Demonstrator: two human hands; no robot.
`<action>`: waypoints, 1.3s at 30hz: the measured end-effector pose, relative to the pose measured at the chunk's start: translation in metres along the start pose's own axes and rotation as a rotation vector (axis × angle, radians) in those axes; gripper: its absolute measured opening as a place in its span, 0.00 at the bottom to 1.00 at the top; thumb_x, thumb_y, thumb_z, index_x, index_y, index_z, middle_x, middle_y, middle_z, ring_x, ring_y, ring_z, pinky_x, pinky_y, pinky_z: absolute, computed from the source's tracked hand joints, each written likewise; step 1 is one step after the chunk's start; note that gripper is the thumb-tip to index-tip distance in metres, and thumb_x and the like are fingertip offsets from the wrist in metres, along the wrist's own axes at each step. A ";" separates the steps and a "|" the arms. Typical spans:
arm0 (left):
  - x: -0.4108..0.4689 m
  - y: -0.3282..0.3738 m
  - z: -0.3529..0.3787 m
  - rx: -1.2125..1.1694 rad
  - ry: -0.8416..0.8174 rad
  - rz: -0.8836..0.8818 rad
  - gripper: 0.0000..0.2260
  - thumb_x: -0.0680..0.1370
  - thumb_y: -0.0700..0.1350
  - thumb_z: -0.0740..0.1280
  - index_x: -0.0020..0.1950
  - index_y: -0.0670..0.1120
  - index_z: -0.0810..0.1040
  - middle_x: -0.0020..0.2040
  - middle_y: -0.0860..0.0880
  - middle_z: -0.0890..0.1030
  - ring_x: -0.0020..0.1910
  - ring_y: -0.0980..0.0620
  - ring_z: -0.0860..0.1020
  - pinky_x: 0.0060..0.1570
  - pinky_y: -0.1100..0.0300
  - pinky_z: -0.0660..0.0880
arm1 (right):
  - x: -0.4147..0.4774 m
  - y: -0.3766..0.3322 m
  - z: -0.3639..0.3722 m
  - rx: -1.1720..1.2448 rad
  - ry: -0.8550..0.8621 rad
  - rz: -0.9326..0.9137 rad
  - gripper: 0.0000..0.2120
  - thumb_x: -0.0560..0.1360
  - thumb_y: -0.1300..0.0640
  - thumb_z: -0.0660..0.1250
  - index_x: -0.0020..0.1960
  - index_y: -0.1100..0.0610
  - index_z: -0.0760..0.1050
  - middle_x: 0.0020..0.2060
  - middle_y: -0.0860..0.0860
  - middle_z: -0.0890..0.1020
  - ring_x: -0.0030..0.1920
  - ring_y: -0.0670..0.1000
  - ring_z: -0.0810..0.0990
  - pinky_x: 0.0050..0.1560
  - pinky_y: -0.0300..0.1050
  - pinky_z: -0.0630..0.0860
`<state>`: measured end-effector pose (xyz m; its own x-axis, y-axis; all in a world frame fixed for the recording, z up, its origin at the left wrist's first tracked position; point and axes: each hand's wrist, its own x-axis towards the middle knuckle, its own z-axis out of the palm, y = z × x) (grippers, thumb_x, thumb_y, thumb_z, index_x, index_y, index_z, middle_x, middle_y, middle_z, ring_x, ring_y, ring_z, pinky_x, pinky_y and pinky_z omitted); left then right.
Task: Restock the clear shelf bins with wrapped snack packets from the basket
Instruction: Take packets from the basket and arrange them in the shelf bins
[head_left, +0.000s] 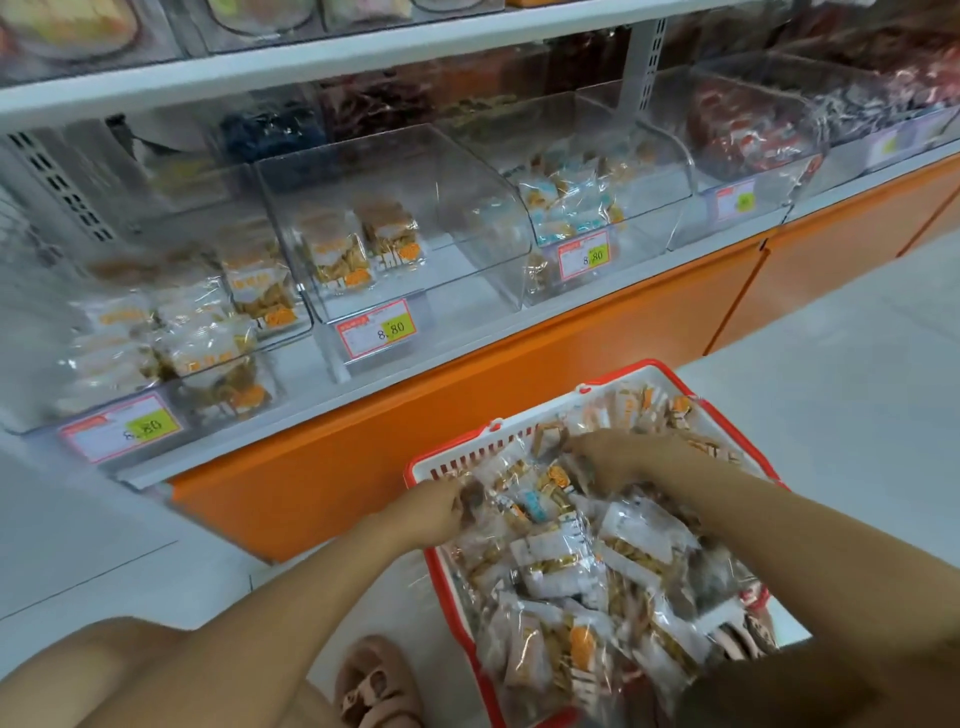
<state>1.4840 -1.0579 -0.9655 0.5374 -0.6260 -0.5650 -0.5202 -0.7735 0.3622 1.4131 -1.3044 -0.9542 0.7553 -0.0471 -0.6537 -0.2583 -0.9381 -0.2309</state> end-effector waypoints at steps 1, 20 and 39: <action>0.000 -0.002 -0.001 -0.011 -0.005 -0.001 0.06 0.80 0.40 0.57 0.45 0.46 0.70 0.37 0.50 0.71 0.34 0.54 0.69 0.31 0.61 0.64 | 0.007 0.001 0.005 -0.010 -0.018 0.006 0.40 0.70 0.70 0.68 0.75 0.46 0.58 0.69 0.56 0.69 0.55 0.54 0.78 0.49 0.49 0.81; -0.019 0.074 -0.051 -0.504 0.417 0.153 0.30 0.71 0.59 0.72 0.70 0.51 0.67 0.61 0.56 0.75 0.57 0.56 0.77 0.51 0.60 0.76 | -0.048 -0.029 -0.076 1.111 0.524 -0.322 0.24 0.69 0.51 0.75 0.61 0.53 0.70 0.55 0.55 0.77 0.51 0.50 0.81 0.52 0.43 0.79; 0.079 0.188 -0.224 -0.367 0.592 0.403 0.14 0.79 0.45 0.66 0.64 0.42 0.75 0.49 0.51 0.77 0.43 0.58 0.75 0.37 0.77 0.69 | -0.097 0.065 -0.298 0.409 0.938 -0.255 0.17 0.60 0.53 0.81 0.44 0.52 0.78 0.39 0.50 0.81 0.40 0.52 0.79 0.41 0.48 0.73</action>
<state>1.5768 -1.2750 -0.7760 0.6707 -0.7334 0.1106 -0.5532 -0.3954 0.7332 1.5028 -1.4636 -0.6915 0.9342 -0.2752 0.2270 -0.0780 -0.7784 -0.6229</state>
